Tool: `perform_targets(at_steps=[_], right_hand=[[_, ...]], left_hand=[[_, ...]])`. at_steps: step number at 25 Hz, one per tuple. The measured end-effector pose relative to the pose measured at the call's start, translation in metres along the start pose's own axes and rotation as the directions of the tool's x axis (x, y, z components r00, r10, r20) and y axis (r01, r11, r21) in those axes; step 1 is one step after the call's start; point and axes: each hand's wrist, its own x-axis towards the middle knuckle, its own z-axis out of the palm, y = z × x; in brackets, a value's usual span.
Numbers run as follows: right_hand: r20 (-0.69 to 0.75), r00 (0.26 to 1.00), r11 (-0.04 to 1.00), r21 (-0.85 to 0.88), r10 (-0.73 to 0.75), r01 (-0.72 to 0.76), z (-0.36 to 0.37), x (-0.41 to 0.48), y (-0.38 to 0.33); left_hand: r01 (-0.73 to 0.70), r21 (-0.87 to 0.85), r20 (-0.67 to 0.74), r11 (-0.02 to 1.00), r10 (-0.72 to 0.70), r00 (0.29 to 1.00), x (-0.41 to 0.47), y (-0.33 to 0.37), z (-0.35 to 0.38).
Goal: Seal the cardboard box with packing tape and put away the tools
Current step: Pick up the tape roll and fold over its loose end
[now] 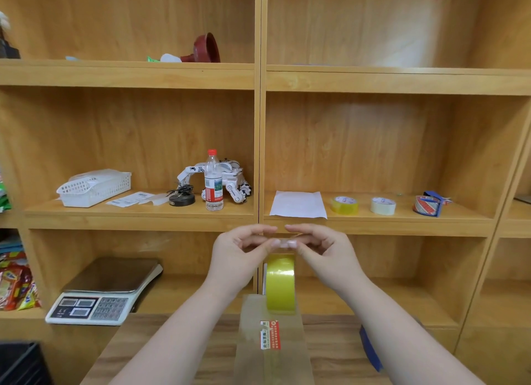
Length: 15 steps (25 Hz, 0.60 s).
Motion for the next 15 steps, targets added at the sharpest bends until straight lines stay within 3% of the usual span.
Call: perform_targets(at_steps=[5,10,15], right_hand=[[-0.012,1.0,0.99,-0.14,0.008,-0.01,0.001,0.002,0.004],[-0.023,0.999,0.999,-0.036,0.039,-0.04,0.005,0.003,0.006],[-0.043,0.996,0.994,0.077,0.084,-0.08,0.013,0.001,0.008]], left_hand=[[0.043,0.076,-0.023,0.996,-0.041,0.999,0.002,-0.004,0.001],[0.036,0.071,-0.026,0.997,-0.034,0.999,0.001,-0.006,0.001],[0.102,-0.062,-0.003,0.993,-0.102,0.995,-0.004,-0.003,0.007]])
